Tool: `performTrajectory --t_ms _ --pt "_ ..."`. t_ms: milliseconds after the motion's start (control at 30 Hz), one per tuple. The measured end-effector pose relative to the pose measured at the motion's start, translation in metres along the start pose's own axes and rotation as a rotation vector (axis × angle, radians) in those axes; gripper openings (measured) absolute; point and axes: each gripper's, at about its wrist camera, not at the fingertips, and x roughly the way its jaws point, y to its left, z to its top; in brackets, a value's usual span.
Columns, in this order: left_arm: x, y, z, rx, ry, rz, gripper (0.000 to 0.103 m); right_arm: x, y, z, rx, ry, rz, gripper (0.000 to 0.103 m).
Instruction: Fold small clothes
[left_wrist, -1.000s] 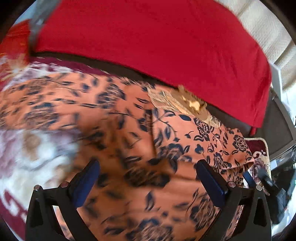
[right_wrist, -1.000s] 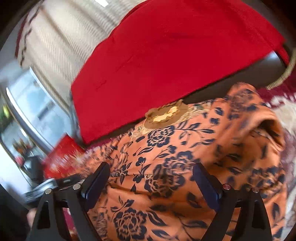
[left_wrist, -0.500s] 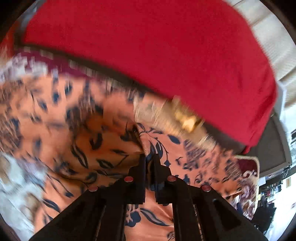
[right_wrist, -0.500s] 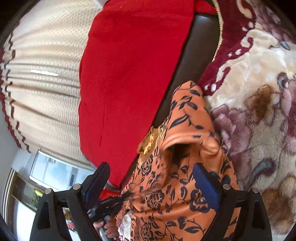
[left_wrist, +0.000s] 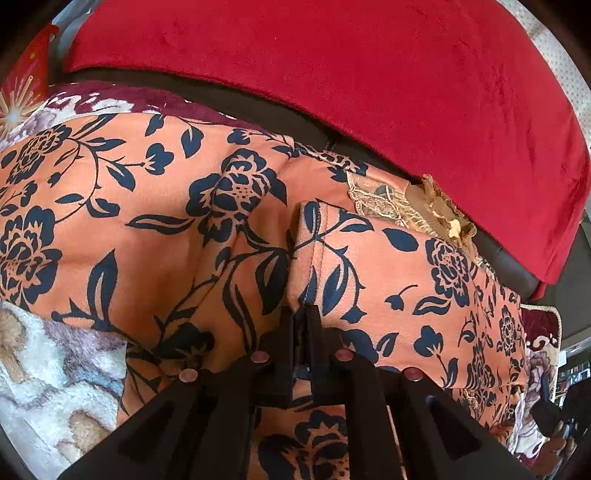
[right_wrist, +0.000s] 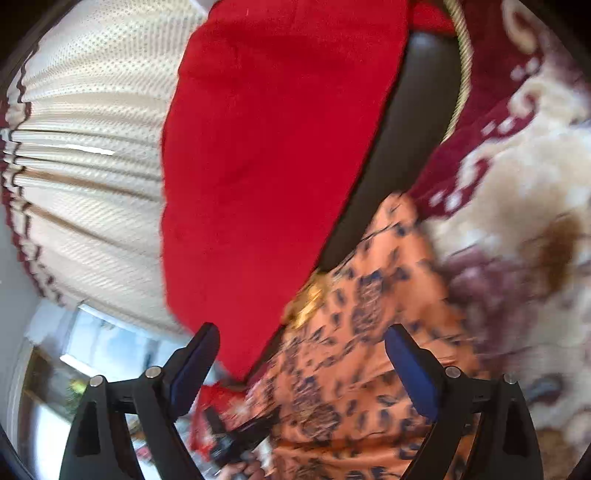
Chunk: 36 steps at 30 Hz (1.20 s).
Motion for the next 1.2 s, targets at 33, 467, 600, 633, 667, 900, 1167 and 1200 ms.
performTrajectory --t_ms 33,467,600,633,667,900,1167,1200 --pt "0.000 -0.001 0.002 0.004 0.000 0.002 0.009 0.012 -0.005 0.001 -0.010 0.040 -0.018 0.094" --pt "-0.094 -0.030 -0.030 0.205 -0.306 0.342 0.067 0.032 0.063 -0.038 -0.505 0.049 -0.375 0.093" --pt "-0.122 -0.030 -0.039 0.233 -0.342 0.363 0.068 0.062 0.001 -0.017 -0.356 0.132 -0.575 0.092" --pt "-0.128 -0.028 -0.042 0.240 -0.362 0.367 0.068 0.060 0.001 -0.019 -0.361 0.121 -0.545 0.092" --pt "-0.136 -0.026 -0.045 0.244 -0.388 0.371 0.068 0.054 0.015 -0.026 -0.422 0.096 -0.550 0.092" --pt "-0.166 -0.022 -0.051 0.231 -0.452 0.382 0.068 0.034 0.088 -0.075 -0.631 0.035 -0.531 0.092" --pt "-0.195 -0.015 -0.060 0.201 -0.497 0.364 0.068 0.021 0.144 -0.117 -0.797 -0.008 -0.476 0.092" --pt "-0.198 -0.013 -0.061 0.196 -0.503 0.357 0.068 0.020 0.150 -0.124 -0.819 -0.014 -0.472 0.092"
